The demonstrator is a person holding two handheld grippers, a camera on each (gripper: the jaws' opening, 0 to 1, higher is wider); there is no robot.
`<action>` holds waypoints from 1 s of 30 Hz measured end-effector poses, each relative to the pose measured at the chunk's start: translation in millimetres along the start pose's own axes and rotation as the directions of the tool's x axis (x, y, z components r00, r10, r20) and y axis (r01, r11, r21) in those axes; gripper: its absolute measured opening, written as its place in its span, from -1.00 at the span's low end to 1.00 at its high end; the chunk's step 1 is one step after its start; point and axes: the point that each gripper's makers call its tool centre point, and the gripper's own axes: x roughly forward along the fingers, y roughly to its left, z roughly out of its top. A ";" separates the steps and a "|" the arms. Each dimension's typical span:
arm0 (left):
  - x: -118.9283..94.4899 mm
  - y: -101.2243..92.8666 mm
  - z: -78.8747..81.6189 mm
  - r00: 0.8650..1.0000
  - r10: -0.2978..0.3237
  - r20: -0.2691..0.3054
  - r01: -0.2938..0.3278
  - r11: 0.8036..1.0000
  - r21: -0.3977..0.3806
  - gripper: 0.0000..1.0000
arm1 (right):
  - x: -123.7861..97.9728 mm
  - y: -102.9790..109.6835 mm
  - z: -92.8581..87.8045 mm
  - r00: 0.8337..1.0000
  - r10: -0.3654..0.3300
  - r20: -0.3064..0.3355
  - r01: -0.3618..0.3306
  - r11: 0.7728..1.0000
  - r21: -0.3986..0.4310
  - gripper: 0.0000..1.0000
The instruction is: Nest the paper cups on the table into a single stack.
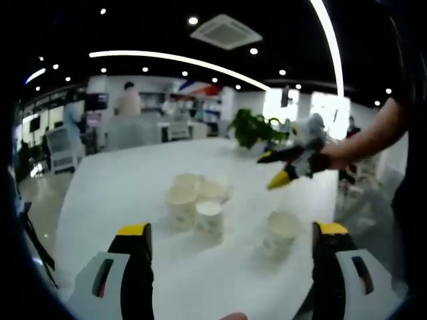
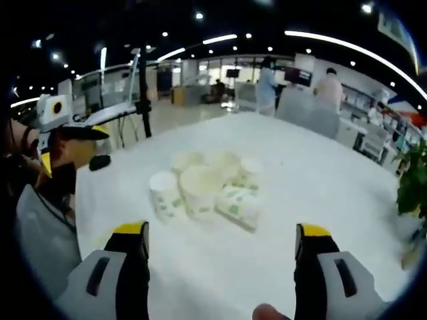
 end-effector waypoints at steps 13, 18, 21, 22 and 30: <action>-5.0 3.1 0.5 1.000 0.015 -0.006 -0.015 1.000 -0.007 0.97 | 12.3 -21.3 2.8 1.000 0.005 0.010 -0.006 0.997 0.079 0.65; -6.8 2.5 -0.6 1.000 0.018 -0.008 -0.018 1.000 -0.008 0.97 | 15.5 -26.7 7.1 1.000 0.000 0.020 -0.002 0.996 0.088 0.58; -7.9 2.5 -0.2 1.000 0.022 -0.004 -0.022 1.000 -0.013 0.97 | 18.5 -26.3 5.6 1.000 0.012 0.013 -0.014 0.996 0.093 0.50; -8.2 2.6 -0.7 1.000 0.023 -0.007 -0.023 1.000 -0.014 0.97 | 19.3 -26.0 5.3 1.000 0.015 0.011 -0.016 0.996 0.093 0.50; -10.2 4.9 -1.4 0.999 0.031 -0.011 -0.031 0.999 -0.016 0.97 | 24.6 -28.8 6.9 1.000 0.021 0.015 -0.023 0.995 0.101 0.37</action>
